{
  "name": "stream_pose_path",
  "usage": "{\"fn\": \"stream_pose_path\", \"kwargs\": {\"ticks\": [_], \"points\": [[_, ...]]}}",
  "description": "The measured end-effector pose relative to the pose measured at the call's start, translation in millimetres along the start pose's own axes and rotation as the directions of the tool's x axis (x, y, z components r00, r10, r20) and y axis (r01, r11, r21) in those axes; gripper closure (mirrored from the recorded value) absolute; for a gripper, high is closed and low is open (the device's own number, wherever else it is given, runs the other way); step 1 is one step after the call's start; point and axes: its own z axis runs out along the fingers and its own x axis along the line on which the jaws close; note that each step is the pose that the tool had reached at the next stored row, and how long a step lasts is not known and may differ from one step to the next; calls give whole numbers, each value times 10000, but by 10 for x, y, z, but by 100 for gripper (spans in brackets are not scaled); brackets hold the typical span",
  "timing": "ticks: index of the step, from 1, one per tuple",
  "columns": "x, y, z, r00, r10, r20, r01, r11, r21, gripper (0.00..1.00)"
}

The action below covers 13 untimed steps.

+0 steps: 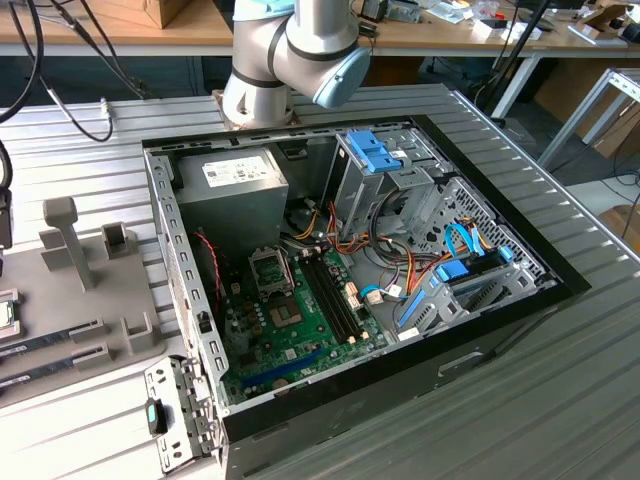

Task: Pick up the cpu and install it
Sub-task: 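Pick up the cpu and move it towards the insertion slot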

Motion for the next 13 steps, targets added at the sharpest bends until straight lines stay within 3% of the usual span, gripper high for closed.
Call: {"fn": "stream_pose_path", "kwargs": {"ticks": [13], "points": [[1, 0, 42, 10000, 0, 0, 0, 10000, 1, 44]]}}
